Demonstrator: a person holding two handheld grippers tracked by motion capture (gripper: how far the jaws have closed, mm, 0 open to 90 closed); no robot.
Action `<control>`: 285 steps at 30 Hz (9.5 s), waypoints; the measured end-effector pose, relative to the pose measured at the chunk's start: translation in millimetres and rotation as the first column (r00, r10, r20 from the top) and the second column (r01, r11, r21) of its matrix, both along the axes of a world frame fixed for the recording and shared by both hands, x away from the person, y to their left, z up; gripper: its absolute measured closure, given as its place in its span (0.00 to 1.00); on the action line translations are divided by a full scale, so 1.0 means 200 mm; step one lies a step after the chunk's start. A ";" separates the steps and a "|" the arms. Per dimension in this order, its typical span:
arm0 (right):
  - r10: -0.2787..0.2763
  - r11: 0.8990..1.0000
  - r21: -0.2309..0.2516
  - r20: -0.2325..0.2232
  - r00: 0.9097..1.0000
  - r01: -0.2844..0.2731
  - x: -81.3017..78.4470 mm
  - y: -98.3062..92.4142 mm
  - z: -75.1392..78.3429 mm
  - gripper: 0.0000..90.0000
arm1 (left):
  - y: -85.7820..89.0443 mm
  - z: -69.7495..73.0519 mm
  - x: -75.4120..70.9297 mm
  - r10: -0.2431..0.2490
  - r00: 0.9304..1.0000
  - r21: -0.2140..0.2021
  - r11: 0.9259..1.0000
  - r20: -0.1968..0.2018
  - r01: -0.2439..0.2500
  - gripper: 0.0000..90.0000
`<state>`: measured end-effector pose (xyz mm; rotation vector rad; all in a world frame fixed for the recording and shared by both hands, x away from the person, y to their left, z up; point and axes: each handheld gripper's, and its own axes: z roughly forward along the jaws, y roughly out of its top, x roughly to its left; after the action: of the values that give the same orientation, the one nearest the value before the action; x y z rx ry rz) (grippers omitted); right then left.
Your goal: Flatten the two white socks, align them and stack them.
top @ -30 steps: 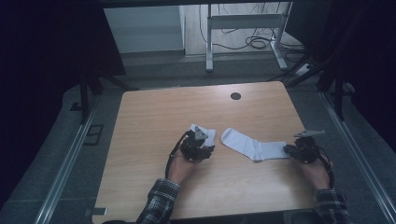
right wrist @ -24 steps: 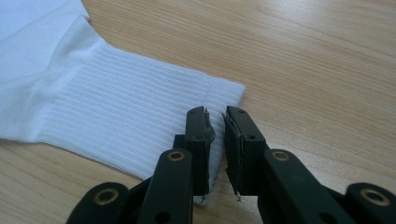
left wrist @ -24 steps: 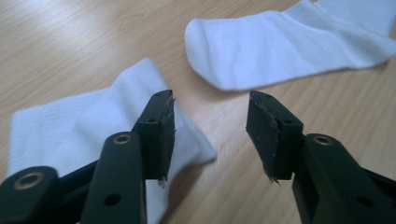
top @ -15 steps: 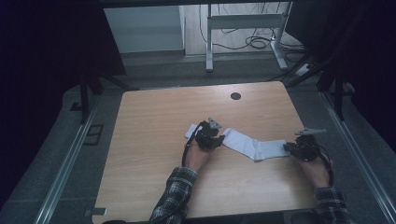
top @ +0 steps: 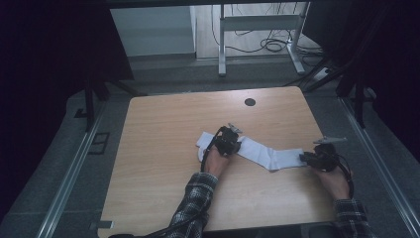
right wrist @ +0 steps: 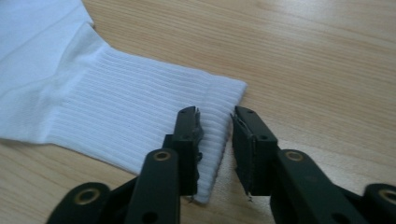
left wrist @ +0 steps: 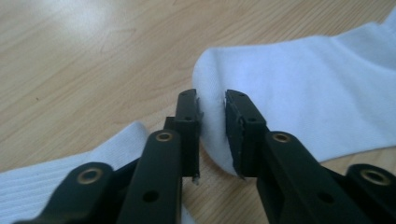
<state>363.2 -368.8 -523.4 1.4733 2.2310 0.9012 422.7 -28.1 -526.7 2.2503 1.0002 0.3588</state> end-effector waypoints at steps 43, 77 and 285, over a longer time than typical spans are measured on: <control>0.237 0.965 0.095 0.084 0.968 -0.245 -0.14 0.40 0.24 0.94 | 0.64 0.29 -0.59 0.042 0.996 -0.093 0.995 0.083 -0.034 0.95; 0.304 0.953 -0.006 0.035 0.952 -0.304 -0.14 0.58 0.10 0.73 | 0.88 0.16 -0.63 0.164 0.984 -0.101 0.982 0.067 -0.157 0.63; 0.277 0.958 0.047 0.086 0.957 -0.282 0.24 0.83 0.15 0.91 | 1.01 0.03 -0.31 0.236 0.971 -0.222 0.949 0.030 -0.224 0.98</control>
<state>411.3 -203.1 -494.3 1.1390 2.4115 1.0976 360.4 174.1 -520.2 1.9239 1.2151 0.3899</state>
